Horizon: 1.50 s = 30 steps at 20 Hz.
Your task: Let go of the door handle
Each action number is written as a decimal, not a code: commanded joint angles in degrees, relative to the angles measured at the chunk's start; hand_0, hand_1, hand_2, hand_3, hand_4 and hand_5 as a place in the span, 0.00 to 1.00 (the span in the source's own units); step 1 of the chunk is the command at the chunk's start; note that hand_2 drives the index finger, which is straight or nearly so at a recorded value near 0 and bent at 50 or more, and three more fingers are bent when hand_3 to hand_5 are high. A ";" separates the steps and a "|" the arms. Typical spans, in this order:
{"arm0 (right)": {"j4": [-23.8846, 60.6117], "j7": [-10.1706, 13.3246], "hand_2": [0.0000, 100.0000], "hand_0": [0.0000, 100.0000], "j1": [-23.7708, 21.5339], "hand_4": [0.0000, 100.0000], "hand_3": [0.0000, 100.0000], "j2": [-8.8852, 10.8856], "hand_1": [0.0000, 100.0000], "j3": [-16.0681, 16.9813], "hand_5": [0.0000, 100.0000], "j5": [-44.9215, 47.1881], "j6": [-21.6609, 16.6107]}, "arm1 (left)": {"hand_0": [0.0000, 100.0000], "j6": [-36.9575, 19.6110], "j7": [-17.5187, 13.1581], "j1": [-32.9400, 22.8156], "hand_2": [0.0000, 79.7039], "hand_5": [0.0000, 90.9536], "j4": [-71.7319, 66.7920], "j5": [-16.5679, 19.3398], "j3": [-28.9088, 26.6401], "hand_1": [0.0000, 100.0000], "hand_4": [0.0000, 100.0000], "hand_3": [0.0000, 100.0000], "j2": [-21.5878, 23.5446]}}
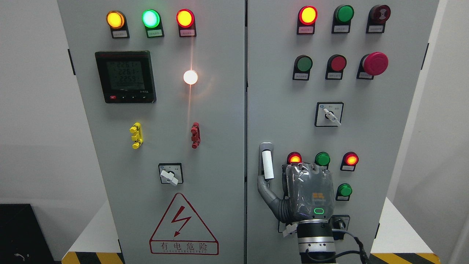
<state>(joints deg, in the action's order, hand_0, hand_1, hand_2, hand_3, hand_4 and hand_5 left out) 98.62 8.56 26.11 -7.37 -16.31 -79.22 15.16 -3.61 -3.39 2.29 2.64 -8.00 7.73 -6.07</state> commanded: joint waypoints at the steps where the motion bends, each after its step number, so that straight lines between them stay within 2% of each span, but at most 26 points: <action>1: 0.00 0.05 1.00 0.40 0.00 0.96 1.00 -0.01 0.34 0.23 1.00 0.03 0.04 | 0.12 0.01 -0.03 0.00 0.00 0.00 0.00 0.00 0.00 0.56 0.00 0.00 0.00; 30: 0.61 0.40 1.00 0.42 -0.27 0.96 1.00 -0.27 0.34 1.11 1.00 0.47 0.39 | 0.12 0.01 -0.03 0.00 0.00 0.00 0.00 0.00 0.00 0.56 0.00 0.00 0.00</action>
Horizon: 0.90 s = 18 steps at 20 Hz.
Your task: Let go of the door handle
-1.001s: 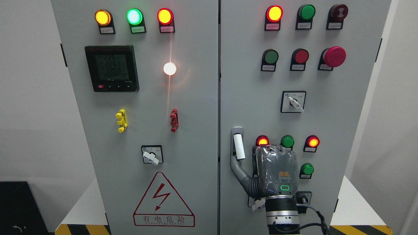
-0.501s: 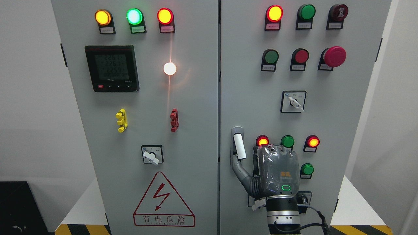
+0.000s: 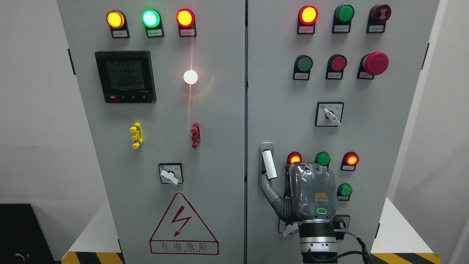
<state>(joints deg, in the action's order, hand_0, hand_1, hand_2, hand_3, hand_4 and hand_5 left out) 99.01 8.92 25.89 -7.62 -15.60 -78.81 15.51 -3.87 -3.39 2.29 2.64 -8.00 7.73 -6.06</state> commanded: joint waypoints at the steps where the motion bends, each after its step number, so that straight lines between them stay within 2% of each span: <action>1: 0.22 0.13 1.00 0.42 -0.05 0.96 1.00 -0.03 0.34 0.39 1.00 0.06 0.04 | 0.12 0.27 -0.03 0.00 0.00 0.00 0.00 0.00 0.00 0.56 0.00 0.00 0.00; 18: 0.48 0.31 1.00 0.46 -0.05 0.95 1.00 -0.12 0.32 0.48 1.00 0.15 0.04 | 0.12 0.27 -0.03 0.00 0.00 0.00 0.00 0.00 0.00 0.56 0.00 0.00 0.00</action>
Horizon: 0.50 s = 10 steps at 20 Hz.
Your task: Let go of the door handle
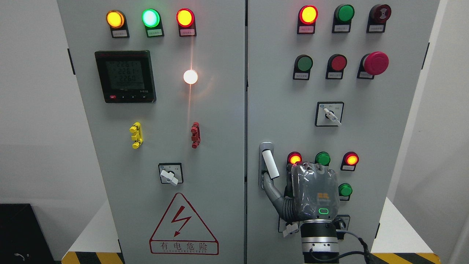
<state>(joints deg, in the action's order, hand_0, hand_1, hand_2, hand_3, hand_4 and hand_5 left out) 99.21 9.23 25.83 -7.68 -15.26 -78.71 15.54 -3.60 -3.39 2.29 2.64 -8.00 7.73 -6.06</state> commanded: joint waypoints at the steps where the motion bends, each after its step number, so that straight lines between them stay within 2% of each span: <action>1: 0.28 -0.01 1.00 0.46 0.01 0.95 1.00 0.04 0.32 0.14 1.00 0.04 0.02 | 0.12 0.00 -0.04 0.00 0.00 0.00 0.00 0.00 0.00 0.56 0.00 0.00 0.00; 10: 0.28 0.08 1.00 0.47 -0.17 0.95 1.00 -0.05 0.32 0.49 1.00 0.04 0.02 | 0.12 0.00 -0.04 0.00 0.00 0.00 0.00 0.00 0.00 0.56 0.00 0.00 0.00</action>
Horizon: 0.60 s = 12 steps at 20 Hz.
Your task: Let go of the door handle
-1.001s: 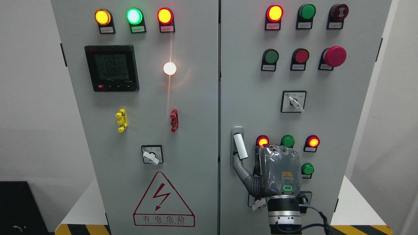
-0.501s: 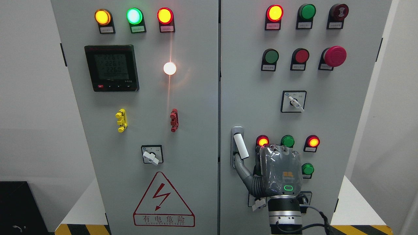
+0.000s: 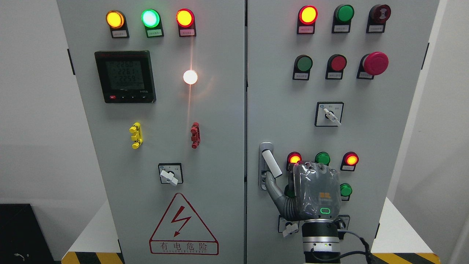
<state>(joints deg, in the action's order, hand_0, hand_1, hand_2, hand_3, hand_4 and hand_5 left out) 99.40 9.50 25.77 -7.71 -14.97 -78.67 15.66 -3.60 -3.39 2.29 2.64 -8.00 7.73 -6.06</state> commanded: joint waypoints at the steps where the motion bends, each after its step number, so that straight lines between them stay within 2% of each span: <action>1: 0.09 -0.18 1.00 0.48 -0.11 0.95 1.00 -0.03 0.32 0.20 1.00 0.01 -0.10 | 0.12 0.00 -0.03 0.00 0.00 0.00 0.00 0.00 0.00 0.56 0.00 0.00 0.00; 12: 0.97 -0.18 1.00 0.48 -0.19 0.95 1.00 0.06 0.32 0.73 1.00 0.01 -0.19 | 0.12 0.00 -0.03 0.00 0.00 0.00 0.00 0.00 0.00 0.56 0.00 0.00 0.00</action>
<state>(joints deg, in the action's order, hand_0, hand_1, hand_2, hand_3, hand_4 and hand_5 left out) 99.81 9.49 25.61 -7.70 -14.67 -78.66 15.45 -3.58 -3.39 2.29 2.64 -8.00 7.73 -6.06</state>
